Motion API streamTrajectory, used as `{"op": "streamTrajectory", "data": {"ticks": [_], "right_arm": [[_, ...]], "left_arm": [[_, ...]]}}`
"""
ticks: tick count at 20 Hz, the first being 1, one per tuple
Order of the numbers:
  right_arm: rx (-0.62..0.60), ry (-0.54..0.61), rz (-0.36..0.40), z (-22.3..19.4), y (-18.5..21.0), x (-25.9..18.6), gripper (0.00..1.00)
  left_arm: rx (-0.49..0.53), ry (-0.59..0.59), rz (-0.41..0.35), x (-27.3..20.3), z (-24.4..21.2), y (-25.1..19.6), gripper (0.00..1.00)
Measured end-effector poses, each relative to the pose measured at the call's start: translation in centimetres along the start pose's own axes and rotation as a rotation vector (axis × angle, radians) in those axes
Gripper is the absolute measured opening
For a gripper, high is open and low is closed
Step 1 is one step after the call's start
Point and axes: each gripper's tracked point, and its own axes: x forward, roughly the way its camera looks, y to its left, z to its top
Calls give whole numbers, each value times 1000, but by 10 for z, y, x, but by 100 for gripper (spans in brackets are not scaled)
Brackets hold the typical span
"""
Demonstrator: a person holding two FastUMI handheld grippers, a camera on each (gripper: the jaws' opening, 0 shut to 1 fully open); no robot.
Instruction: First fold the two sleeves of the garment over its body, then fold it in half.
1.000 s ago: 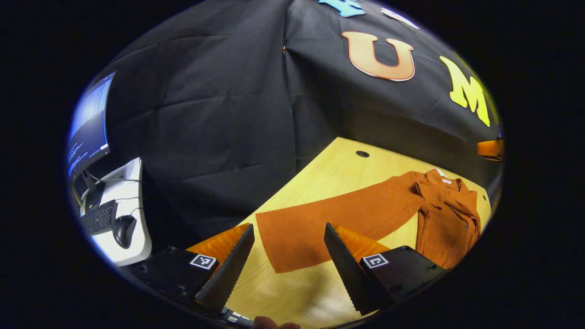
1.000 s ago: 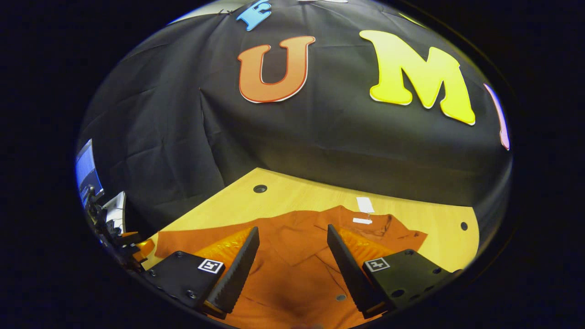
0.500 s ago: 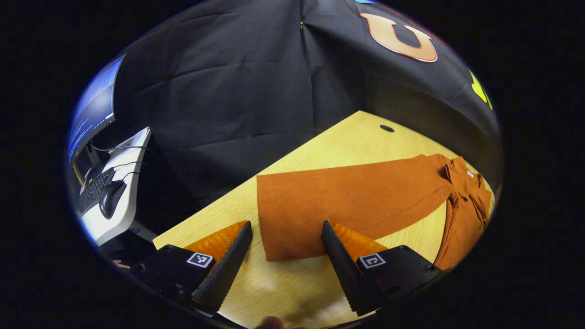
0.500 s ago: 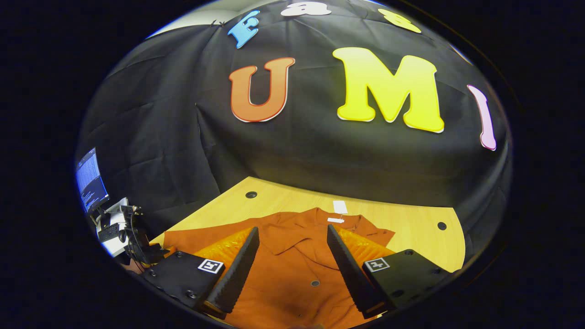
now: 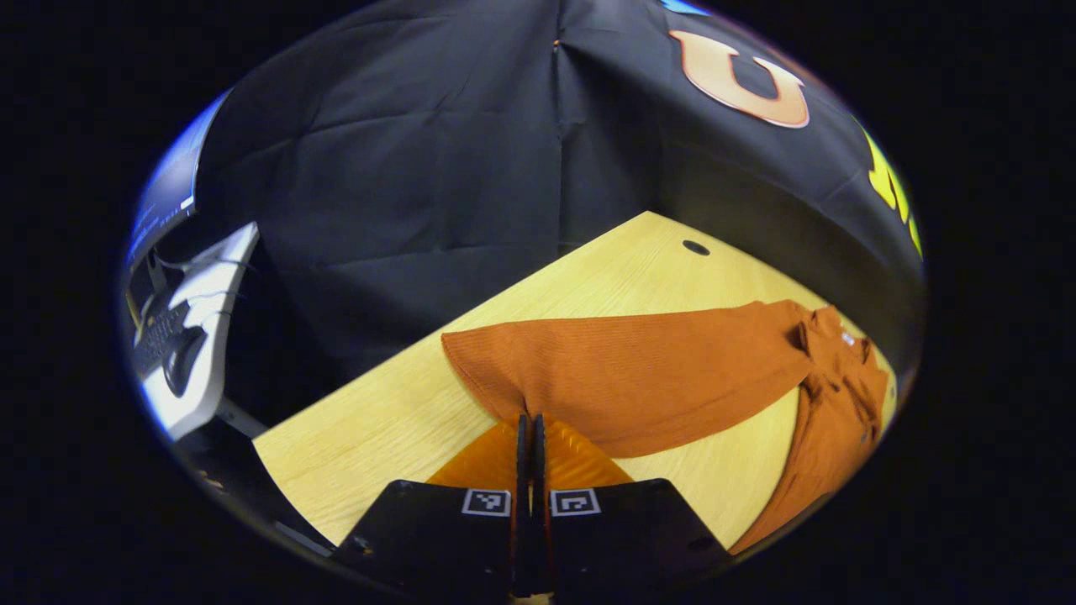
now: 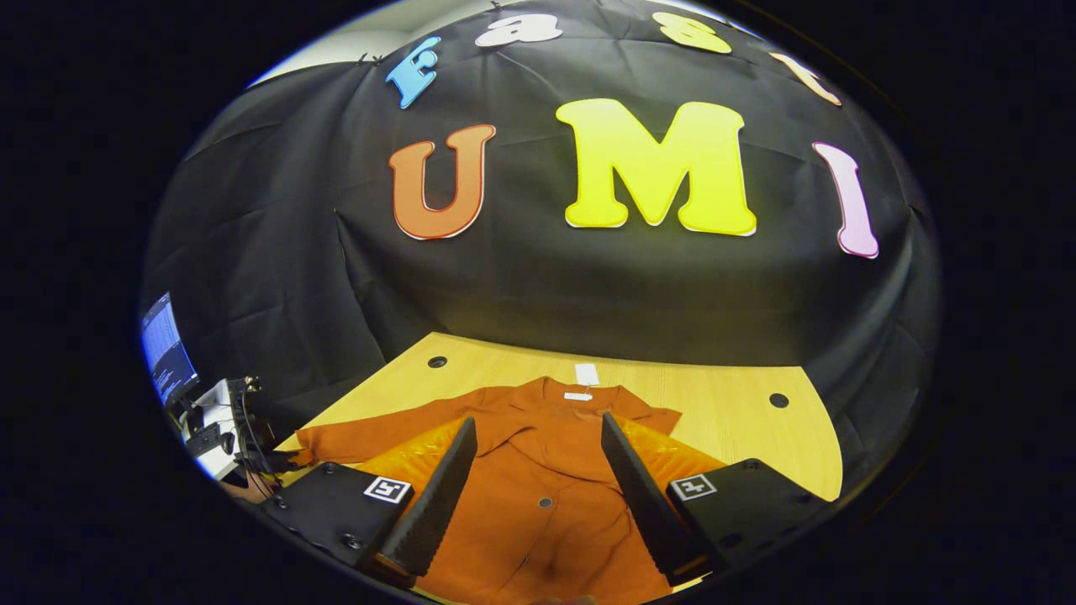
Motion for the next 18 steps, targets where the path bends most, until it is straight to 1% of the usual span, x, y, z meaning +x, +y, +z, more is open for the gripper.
{"op": "streamTrajectory", "data": {"ticks": [1,2,5,9,11,14,16,18], "right_arm": [[2,18,-4,-12,-4,-3,95],[12,34,-9,-24,-8,-8,95],[87,65,-23,-49,-24,-21,96],[152,22,-78,-47,-63,-43,96],[174,-13,-125,-42,-91,-52,95],[216,-50,-180,-43,-126,-73,96],[228,-64,-220,-47,-151,-87,96],[244,-70,-255,-51,-174,-103,96]], "left_arm": [[-14,-5,-16,-3,8,-6,3],[-7,-21,-40,-7,20,-13,3],[74,-95,-127,-17,67,-52,3],[166,-168,-243,-42,122,-123,3],[209,-191,-301,-54,143,-168,3],[283,-216,-407,-77,161,-251,3],[360,-220,-460,-89,161,-307,3],[436,-214,-534,-103,144,-373,3]]}}
